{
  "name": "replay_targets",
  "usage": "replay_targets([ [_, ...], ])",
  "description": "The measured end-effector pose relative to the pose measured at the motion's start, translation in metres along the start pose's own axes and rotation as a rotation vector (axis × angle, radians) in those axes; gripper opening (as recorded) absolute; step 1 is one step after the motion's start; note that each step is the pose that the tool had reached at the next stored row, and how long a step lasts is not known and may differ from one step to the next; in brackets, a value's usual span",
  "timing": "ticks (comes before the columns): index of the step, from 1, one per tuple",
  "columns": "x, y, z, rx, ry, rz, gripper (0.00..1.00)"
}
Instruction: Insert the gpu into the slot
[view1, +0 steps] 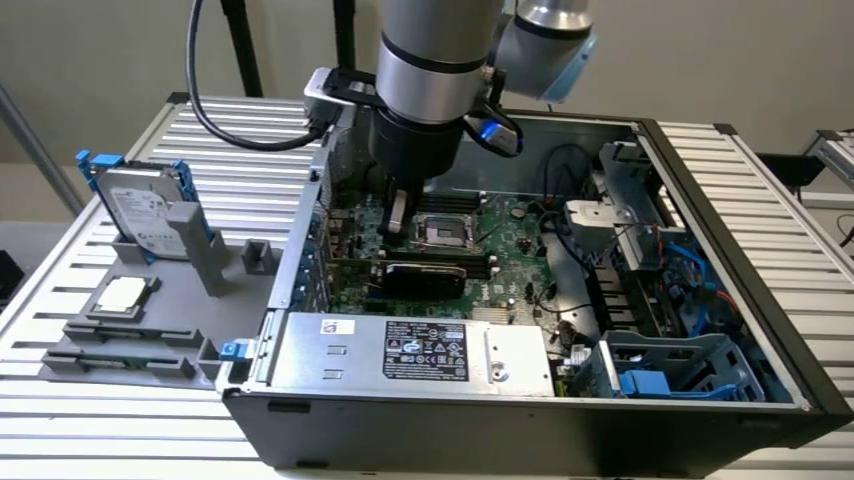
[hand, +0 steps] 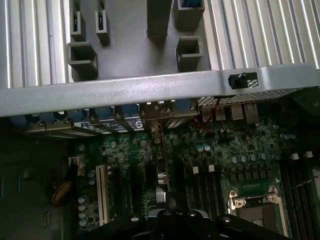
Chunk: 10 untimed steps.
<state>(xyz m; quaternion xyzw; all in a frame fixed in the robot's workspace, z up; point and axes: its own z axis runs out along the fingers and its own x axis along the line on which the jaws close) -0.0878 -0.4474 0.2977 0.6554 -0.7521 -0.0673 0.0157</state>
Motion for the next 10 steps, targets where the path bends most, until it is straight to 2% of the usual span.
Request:
replay_targets([
  [2, -0.0012, -0.0083, -0.0009, 0.0068, -0.0081, -0.001, 0.11],
  [3, -0.0014, -0.01, -0.0011, 0.0079, -0.0099, -0.002, 0.11],
  [10, -0.0014, -0.0101, -0.0012, 0.0076, -0.0097, -0.002, 0.11],
])
